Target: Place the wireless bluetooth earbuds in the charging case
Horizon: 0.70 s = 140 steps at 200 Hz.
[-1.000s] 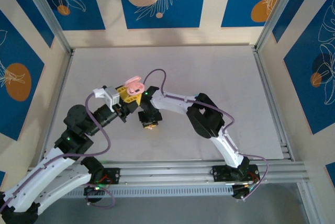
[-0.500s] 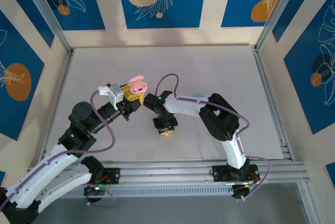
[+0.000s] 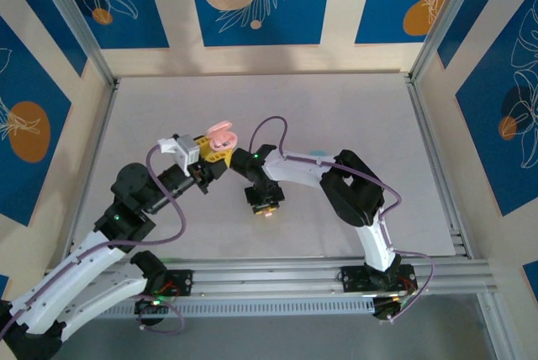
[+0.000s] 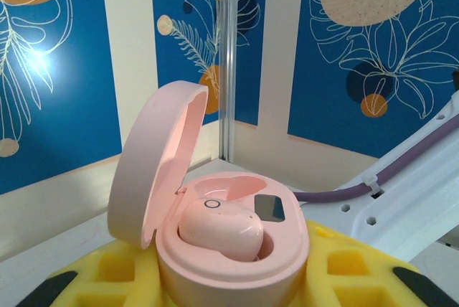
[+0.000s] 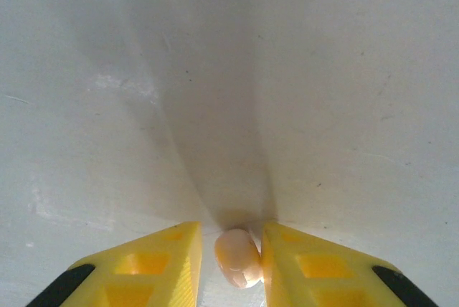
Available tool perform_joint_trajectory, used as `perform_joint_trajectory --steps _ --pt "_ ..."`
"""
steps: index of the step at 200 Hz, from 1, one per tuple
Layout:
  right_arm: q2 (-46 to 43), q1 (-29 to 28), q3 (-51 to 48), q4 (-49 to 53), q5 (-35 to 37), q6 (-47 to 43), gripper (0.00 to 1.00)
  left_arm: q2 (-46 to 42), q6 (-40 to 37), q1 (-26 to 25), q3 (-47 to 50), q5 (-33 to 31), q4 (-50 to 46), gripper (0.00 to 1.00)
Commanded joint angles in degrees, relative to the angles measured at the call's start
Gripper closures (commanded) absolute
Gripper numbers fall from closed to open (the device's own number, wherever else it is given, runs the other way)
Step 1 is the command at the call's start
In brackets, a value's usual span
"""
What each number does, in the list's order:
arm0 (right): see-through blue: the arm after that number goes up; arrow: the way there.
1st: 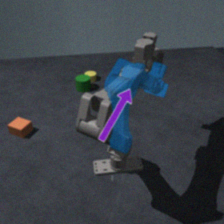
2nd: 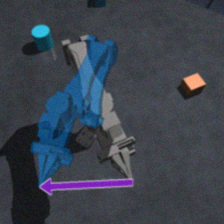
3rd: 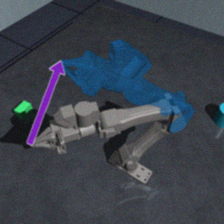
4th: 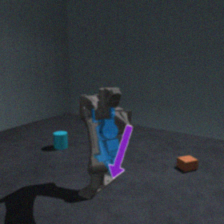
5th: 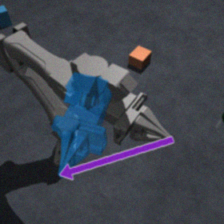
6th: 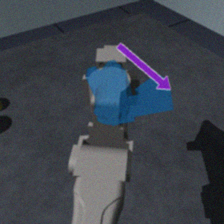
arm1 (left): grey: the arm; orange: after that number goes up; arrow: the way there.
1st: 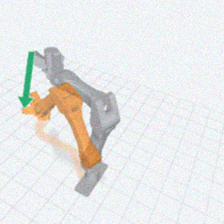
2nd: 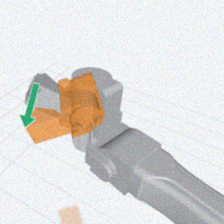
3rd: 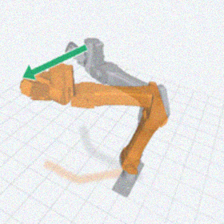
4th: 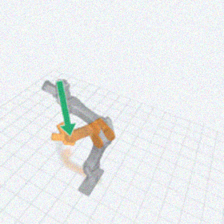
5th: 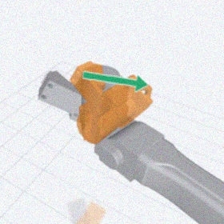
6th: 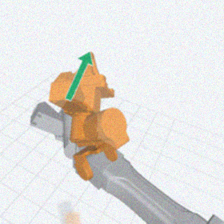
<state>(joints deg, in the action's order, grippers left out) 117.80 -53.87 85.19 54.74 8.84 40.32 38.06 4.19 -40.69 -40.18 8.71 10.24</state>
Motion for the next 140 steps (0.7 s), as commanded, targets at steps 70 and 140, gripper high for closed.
perform_joint_trajectory --steps 70,140 --pt "2.0 -0.02 1.52 2.56 0.78 -0.95 0.74 -0.18 0.65 -0.18 -0.16 0.49 2.86 0.68" --pt "1.56 -0.07 1.66 3.18 1.05 -0.94 0.76 -0.27 0.73 -0.17 -0.05 0.51 2.77 0.68"
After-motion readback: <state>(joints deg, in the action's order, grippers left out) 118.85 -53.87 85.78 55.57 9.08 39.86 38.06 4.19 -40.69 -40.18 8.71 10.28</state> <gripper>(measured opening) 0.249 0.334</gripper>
